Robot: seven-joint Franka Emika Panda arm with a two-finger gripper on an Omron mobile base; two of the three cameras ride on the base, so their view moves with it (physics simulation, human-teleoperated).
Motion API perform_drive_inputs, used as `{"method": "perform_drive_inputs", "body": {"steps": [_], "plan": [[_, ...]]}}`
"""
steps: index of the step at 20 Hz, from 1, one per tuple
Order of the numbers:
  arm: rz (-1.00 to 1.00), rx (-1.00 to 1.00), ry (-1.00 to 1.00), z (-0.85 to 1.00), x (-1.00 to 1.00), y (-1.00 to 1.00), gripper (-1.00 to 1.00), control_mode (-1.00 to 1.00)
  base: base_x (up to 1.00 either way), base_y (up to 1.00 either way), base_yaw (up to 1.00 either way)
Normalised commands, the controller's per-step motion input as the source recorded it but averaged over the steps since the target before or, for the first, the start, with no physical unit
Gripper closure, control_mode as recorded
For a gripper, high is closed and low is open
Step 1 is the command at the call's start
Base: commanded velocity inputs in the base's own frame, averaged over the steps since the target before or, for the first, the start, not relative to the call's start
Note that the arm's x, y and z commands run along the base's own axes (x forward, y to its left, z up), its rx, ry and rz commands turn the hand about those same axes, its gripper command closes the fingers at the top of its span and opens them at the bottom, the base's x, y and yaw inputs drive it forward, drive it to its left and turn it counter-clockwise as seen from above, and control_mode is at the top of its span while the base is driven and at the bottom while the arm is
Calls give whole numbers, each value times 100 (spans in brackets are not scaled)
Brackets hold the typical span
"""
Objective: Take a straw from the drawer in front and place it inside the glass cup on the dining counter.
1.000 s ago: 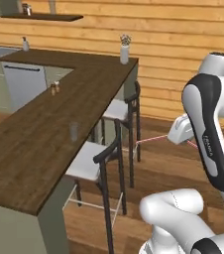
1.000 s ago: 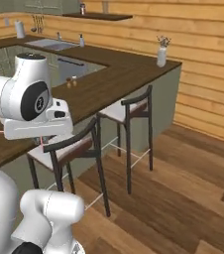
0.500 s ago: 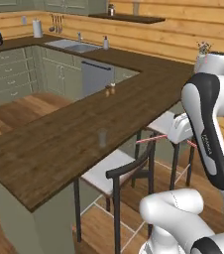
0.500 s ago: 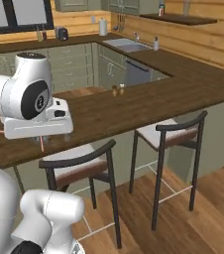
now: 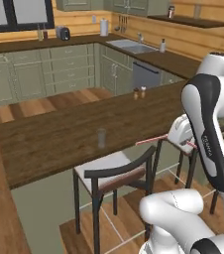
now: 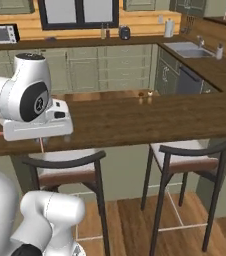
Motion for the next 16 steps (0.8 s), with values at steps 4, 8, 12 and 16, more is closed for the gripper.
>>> {"method": "perform_drive_inputs", "body": {"steps": [4,8,12,16], "plan": [[0,0,0,0,0,0,100,100,68,-51,40],[0,0,0,0,0,0,100,100,85,-10,22],[0,0,0,0,0,0,100,100,84,0,16],[0,0,0,0,0,0,100,100,87,16,17]]}}
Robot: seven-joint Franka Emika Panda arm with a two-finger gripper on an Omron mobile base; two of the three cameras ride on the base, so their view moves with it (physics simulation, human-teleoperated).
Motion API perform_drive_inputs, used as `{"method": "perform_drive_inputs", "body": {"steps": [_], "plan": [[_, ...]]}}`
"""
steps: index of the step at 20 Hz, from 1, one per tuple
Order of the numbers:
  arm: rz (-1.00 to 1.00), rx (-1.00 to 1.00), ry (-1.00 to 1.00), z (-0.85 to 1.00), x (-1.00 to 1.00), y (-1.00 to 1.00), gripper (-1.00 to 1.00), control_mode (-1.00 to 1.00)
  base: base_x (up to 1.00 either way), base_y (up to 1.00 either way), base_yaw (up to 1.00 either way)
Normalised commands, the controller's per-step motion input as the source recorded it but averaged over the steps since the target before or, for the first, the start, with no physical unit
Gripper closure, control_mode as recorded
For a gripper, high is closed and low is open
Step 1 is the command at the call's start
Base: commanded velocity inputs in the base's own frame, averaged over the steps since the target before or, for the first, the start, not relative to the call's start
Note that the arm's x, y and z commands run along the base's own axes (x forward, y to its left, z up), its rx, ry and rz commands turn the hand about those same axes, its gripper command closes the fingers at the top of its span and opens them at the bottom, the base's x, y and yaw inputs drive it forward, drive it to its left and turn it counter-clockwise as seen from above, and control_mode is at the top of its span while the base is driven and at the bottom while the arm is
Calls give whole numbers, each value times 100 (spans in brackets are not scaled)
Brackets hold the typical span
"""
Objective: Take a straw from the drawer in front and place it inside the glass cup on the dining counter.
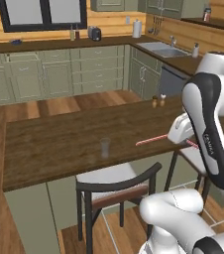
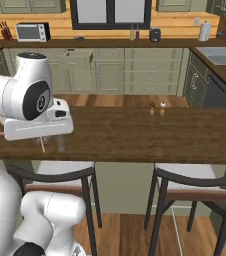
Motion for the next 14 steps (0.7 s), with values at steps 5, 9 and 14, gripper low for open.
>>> {"method": "perform_drive_inputs", "body": {"steps": [5,9,14], "plan": [[11,-25,-6,1,64,55,100,-100,0,0,0],[0,-54,-24,14,48,67,100,-100,0,0,0],[0,-58,-28,8,41,30,100,-100,0,0,0]]}}
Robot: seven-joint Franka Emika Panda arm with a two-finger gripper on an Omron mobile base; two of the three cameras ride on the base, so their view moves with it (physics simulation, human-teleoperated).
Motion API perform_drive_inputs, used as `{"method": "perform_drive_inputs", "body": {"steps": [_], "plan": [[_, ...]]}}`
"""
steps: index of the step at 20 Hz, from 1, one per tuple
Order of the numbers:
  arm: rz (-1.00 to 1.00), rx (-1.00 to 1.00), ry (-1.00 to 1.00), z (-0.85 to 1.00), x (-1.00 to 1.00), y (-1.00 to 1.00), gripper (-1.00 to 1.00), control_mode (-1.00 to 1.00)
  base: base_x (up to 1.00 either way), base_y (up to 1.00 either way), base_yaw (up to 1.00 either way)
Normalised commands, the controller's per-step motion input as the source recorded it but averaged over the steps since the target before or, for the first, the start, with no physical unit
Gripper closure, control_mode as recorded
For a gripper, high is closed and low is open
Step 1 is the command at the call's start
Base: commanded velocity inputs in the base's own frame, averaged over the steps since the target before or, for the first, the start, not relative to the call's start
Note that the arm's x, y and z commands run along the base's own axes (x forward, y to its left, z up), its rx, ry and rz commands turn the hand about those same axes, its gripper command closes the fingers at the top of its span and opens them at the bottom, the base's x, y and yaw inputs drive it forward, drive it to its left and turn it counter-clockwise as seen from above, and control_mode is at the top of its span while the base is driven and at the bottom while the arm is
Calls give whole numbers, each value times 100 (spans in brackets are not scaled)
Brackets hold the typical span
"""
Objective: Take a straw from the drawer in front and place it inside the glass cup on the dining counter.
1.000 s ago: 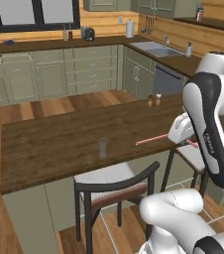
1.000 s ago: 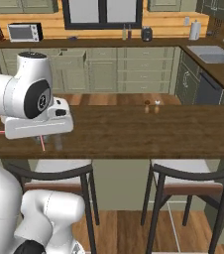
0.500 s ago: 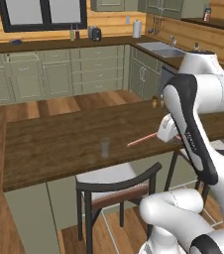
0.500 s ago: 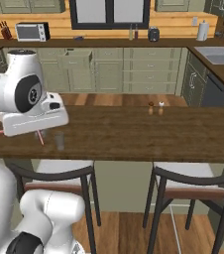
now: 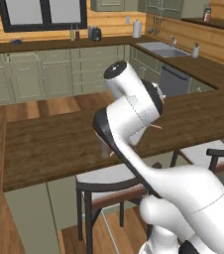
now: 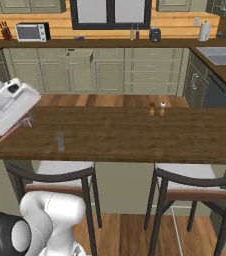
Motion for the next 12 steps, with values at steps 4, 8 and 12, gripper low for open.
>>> {"method": "perform_drive_inputs", "body": {"steps": [4,8,12], "plan": [[-1,-52,-26,2,51,2,100,-100,0,0,0],[-1,-34,-18,5,47,0,100,-100,0,0,0],[0,-20,-10,9,47,0,100,-100,0,0,0]]}}
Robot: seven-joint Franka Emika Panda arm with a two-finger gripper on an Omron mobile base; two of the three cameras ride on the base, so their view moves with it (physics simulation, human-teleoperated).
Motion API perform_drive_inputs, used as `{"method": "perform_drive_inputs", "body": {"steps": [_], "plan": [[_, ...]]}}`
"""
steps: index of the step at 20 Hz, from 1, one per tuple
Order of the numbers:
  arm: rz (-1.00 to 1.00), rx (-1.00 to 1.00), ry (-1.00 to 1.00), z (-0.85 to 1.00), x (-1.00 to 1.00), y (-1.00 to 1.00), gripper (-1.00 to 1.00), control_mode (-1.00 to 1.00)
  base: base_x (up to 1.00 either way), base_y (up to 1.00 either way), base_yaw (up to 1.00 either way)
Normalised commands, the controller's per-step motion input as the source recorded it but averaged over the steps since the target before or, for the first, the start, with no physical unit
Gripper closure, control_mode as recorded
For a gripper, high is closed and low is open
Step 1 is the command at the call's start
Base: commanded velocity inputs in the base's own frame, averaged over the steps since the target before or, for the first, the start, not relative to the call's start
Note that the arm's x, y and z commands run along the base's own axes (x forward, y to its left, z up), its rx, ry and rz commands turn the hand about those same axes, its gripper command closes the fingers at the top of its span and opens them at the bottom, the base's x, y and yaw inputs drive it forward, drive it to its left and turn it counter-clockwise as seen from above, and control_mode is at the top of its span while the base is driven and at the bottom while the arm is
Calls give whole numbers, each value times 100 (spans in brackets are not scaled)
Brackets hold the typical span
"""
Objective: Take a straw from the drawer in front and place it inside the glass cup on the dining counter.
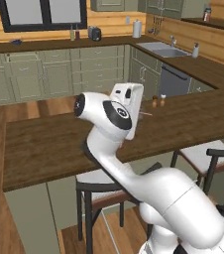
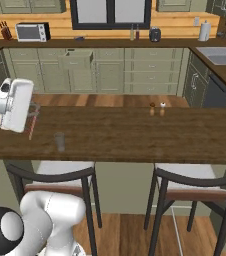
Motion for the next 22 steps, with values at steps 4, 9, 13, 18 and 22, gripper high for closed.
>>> {"method": "perform_drive_inputs", "body": {"steps": [4,9,13,18,22], "plan": [[0,-15,-1,7,67,2,100,-100,0,0,0],[0,-14,0,0,73,3,100,-100,0,0,0],[0,-8,0,0,35,19,100,-100,0,0,0],[0,-1,0,-1,9,23,100,-100,0,0,0],[0,0,0,-7,18,8,100,-100,0,0,0]]}}
